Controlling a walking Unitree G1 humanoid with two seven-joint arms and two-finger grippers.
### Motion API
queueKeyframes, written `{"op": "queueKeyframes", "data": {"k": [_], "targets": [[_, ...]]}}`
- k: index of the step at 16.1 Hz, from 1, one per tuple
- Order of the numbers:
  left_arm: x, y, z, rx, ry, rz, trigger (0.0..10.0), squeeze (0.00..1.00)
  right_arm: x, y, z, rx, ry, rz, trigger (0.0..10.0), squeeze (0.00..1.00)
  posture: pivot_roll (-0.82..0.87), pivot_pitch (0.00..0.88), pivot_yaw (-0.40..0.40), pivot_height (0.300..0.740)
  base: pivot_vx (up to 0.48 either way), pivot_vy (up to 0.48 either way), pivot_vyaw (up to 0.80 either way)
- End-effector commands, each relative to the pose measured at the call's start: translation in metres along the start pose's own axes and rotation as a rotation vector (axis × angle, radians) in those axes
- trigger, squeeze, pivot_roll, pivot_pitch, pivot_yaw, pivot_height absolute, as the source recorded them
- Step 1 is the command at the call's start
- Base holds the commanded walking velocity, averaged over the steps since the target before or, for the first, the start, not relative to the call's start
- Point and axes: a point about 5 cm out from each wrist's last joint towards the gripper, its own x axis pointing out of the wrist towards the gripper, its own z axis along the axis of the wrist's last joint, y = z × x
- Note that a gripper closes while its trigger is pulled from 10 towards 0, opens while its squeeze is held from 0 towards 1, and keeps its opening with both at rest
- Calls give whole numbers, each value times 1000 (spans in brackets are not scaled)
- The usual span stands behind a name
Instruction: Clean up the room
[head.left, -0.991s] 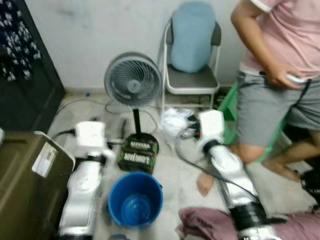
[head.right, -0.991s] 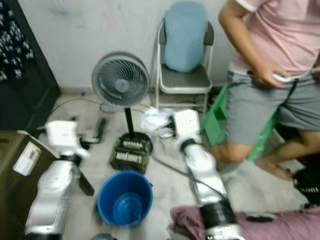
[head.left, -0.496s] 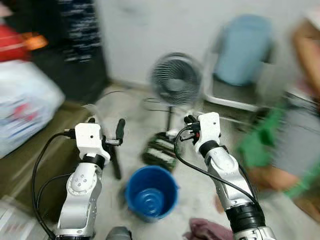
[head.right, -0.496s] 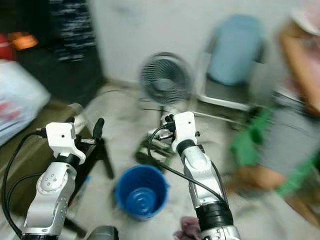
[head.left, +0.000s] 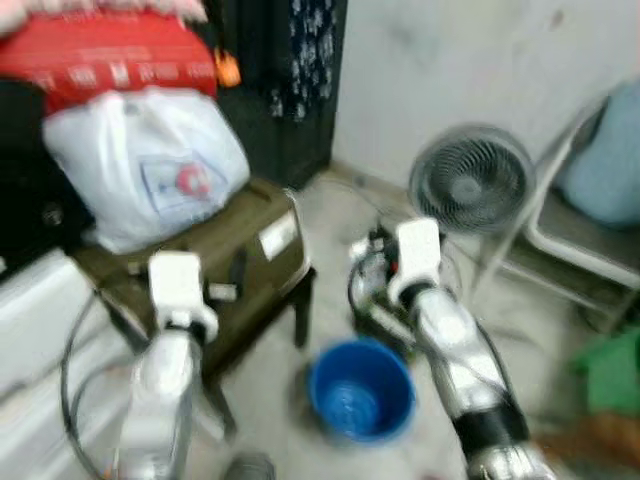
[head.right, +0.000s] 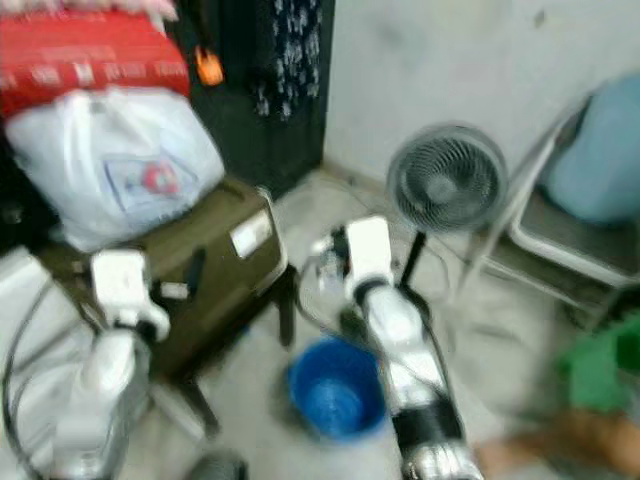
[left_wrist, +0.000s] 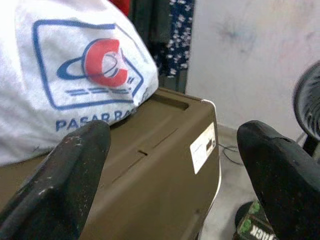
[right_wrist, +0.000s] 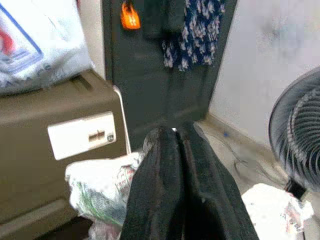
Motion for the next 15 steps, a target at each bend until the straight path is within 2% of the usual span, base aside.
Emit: {"op": "queueKeyframes", "data": {"k": [1,4,6,8,11,12,15], "targets": [[0,-4,5,4,-18,-55,10000,0,3,-6,3,15,8,-30,10000,0,61,0,-43,740,0,0,0],[-15,6,4,138,-13,-172,10000,0,11,-12,-4,47,67,-112,10000,0,92,0,-29,740,0,0,0],[-21,9,4,185,0,-231,10000,0,11,-19,-13,61,127,-200,10000,0,100,0,-22,740,0,0,0],[-26,10,3,185,14,-259,10000,0,10,-31,-22,64,203,-308,10000,0,100,0,-14,740,0,0,0],[-33,2,4,195,19,-340,10000,0,4,-44,-36,74,294,-403,10000,0,101,0,-4,740,0,0,0],[-41,-1,6,215,29,-380,10000,0,1,-49,-40,54,327,-440,10000,0,104,0,11,740,0,0,0],[-54,4,10,214,41,-364,10000,0,-2,-49,-49,77,402,-502,10000,0,119,57,42,740,0,0,0]]}}
